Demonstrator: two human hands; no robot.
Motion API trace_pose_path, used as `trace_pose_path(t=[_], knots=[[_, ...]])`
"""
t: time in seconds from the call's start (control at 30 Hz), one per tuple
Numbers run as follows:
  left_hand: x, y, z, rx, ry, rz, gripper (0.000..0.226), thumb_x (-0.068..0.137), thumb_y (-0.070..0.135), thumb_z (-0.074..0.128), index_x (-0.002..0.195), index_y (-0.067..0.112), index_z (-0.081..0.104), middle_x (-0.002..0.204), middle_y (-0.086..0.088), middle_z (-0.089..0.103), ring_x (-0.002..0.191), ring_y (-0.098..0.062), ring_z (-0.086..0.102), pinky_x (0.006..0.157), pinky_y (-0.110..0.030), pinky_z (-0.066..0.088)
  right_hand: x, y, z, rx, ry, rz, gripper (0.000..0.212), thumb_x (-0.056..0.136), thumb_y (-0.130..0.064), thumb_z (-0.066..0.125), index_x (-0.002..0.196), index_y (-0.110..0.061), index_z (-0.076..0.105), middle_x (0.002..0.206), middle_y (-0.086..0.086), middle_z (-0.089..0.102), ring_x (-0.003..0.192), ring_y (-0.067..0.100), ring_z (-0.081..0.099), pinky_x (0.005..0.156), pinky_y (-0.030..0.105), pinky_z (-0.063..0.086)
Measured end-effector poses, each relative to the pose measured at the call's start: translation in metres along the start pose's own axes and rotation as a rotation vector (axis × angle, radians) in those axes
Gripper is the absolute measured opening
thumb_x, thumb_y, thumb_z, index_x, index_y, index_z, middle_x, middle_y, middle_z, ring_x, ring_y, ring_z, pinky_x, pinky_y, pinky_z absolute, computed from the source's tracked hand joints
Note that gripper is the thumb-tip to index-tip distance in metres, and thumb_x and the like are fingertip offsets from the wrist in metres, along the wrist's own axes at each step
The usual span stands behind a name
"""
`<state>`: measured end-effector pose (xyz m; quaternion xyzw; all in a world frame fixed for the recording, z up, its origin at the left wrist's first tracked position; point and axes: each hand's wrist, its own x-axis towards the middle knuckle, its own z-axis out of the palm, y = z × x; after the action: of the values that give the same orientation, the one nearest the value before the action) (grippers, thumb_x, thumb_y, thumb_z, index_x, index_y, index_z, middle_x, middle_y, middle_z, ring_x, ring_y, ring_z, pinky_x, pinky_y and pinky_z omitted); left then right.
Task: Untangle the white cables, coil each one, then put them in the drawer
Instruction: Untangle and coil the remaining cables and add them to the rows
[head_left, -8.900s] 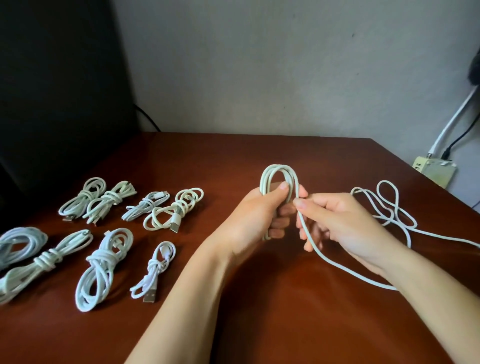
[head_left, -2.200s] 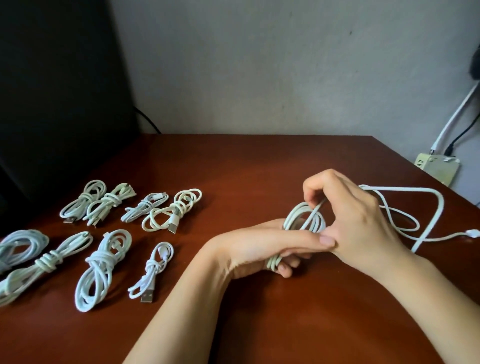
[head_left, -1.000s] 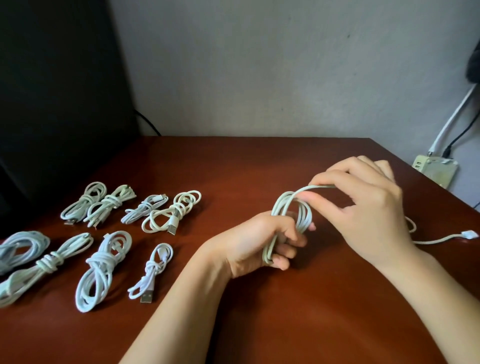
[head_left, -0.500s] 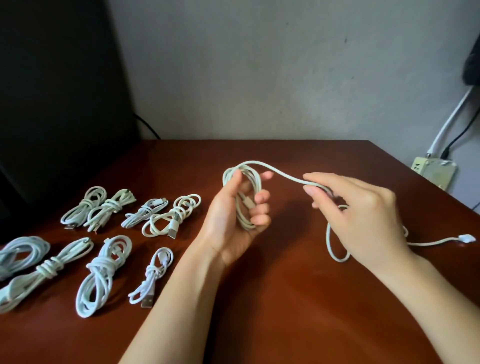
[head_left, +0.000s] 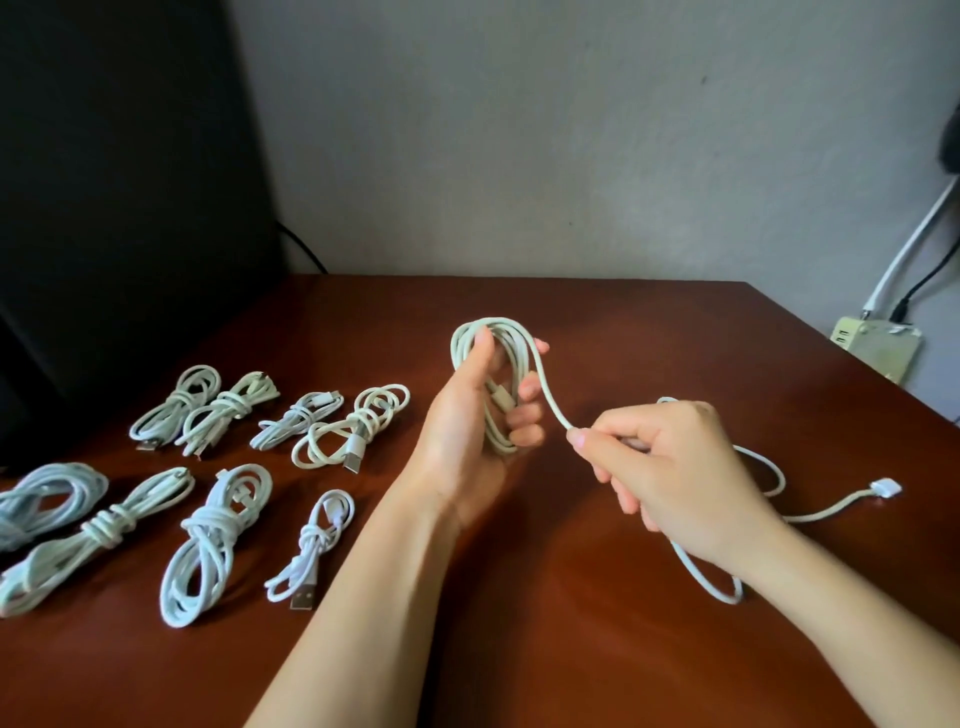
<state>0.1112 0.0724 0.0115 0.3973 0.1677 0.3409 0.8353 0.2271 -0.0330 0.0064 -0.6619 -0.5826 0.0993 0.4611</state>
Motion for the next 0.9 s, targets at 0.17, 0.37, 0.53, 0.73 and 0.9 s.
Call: trace_pose_path(t=[0.17, 0.37, 0.53, 0.73, 0.9], knots=[[0.001, -0.002, -0.002, 0.129, 0.035, -0.024, 0.042, 0.099, 0.044, 0.037, 0.087, 0.011, 0.061, 0.063, 0.002, 0.042, 0.048, -0.005, 0.030, 0.042, -0.016, 0.027, 0.003, 0.000, -0.002, -0.093, -0.090, -0.002, 0.042, 0.089, -0.020, 0.058, 0.056, 0.005, 0.047, 0.043, -0.001, 0.031, 0.046, 0.010, 0.031, 0.048, 0.017, 0.026], [0.000, -0.003, -0.004, 0.388, 0.070, -0.035, 0.024, 0.096, 0.027, 0.051, 0.076, 0.017, 0.059, 0.074, 0.000, 0.055, 0.051, -0.007, 0.034, 0.044, -0.018, 0.027, 0.002, 0.003, -0.005, -0.241, -0.160, -0.031, 0.046, 0.086, -0.024, 0.060, 0.045, -0.016, 0.039, 0.041, -0.005, 0.033, 0.045, 0.010, 0.032, 0.048, 0.023, 0.026], [-0.001, -0.006, -0.001, 0.497, 0.072, -0.021, 0.025, 0.097, 0.026, 0.050, 0.074, 0.018, 0.057, 0.071, 0.001, 0.058, 0.055, -0.008, 0.039, 0.049, -0.021, 0.030, -0.002, 0.001, -0.002, -0.474, -0.174, -0.070, 0.038, 0.088, -0.037, 0.052, 0.056, -0.016, 0.053, 0.046, -0.004, 0.044, 0.048, 0.015, 0.043, 0.051, 0.032, 0.037], [-0.001, -0.007, 0.004, 0.285, 0.030, -0.024, 0.022, 0.100, 0.022, 0.045, 0.083, 0.014, 0.056, 0.072, -0.002, 0.061, 0.083, -0.021, 0.061, 0.085, -0.036, 0.047, 0.001, 0.000, -0.008, -0.708, -0.079, -0.169, 0.033, 0.090, -0.037, 0.052, 0.062, -0.021, 0.060, 0.046, -0.007, 0.044, 0.041, 0.012, 0.039, 0.048, 0.025, 0.039], [-0.004, -0.003, 0.005, -0.065, -0.079, -0.085, 0.019, 0.097, 0.025, 0.045, 0.082, 0.015, 0.052, 0.064, 0.001, 0.042, 0.060, -0.014, 0.051, 0.076, -0.034, 0.054, -0.001, 0.001, -0.010, -0.754, 0.063, -0.286, 0.023, 0.083, -0.036, 0.055, 0.064, -0.025, 0.062, 0.045, -0.009, 0.033, 0.035, 0.015, 0.038, 0.038, 0.024, 0.035]])
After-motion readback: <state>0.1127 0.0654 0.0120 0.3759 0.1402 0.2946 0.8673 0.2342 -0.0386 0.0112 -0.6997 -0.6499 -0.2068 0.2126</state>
